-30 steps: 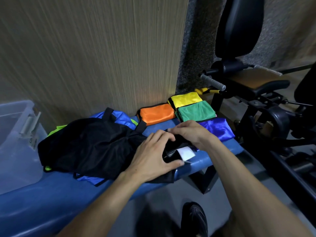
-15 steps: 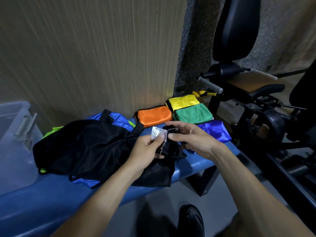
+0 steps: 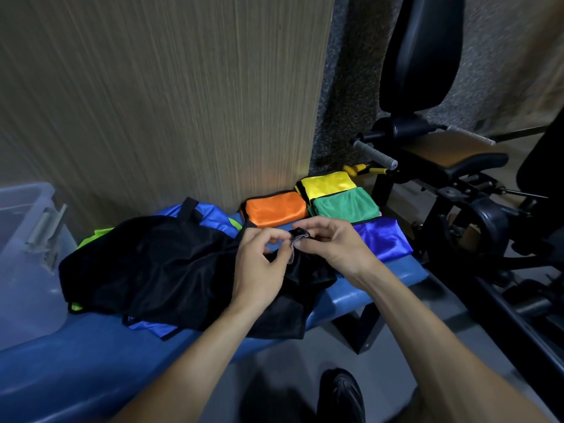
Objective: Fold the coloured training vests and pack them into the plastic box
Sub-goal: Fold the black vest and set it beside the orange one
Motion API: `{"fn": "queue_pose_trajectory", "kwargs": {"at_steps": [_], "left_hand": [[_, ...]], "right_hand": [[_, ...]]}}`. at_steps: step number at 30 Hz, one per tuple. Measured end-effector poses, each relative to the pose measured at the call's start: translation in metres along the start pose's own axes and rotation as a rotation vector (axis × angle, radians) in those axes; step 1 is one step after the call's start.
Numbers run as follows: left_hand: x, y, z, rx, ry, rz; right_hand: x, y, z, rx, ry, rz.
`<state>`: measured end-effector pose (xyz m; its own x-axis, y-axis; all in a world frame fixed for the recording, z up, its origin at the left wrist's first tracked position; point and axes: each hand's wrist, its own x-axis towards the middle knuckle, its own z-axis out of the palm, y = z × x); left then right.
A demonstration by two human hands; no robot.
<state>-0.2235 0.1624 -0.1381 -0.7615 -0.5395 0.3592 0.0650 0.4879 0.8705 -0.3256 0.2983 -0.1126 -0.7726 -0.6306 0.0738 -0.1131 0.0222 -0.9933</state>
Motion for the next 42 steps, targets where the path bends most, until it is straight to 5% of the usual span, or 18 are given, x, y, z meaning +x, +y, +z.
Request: {"fn": "queue_pose_trajectory", "kwargs": {"at_steps": [5, 14, 19, 23, 26, 33, 39, 42], "left_hand": [[-0.002, -0.003, -0.003, 0.055, -0.108, 0.101], [0.022, -0.004, -0.025, -0.071, 0.107, 0.031], [0.016, 0.006, -0.032, 0.152, -0.013, 0.238], [0.009, 0.005, -0.025, 0.209, -0.195, 0.221], [0.008, 0.002, -0.020, 0.237, -0.151, 0.232], [0.013, 0.003, -0.028, 0.137, -0.078, 0.097], [0.016, -0.005, -0.027, 0.064, -0.074, 0.011], [0.014, -0.005, -0.028, 0.054, -0.097, 0.013]], "right_hand": [[0.001, -0.001, 0.004, 0.009, -0.019, 0.013], [0.002, -0.003, -0.004, 0.197, -0.021, 0.068], [0.003, -0.005, 0.000, 0.147, -0.041, 0.009], [0.004, -0.004, 0.005, 0.202, -0.013, -0.030], [0.005, -0.002, 0.008, 0.223, 0.010, -0.031], [0.006, -0.004, 0.005, -0.085, 0.121, -0.170], [0.002, -0.011, 0.006, -0.185, -0.072, -0.135], [0.004, -0.013, 0.006, -0.167, -0.037, -0.199]]}}
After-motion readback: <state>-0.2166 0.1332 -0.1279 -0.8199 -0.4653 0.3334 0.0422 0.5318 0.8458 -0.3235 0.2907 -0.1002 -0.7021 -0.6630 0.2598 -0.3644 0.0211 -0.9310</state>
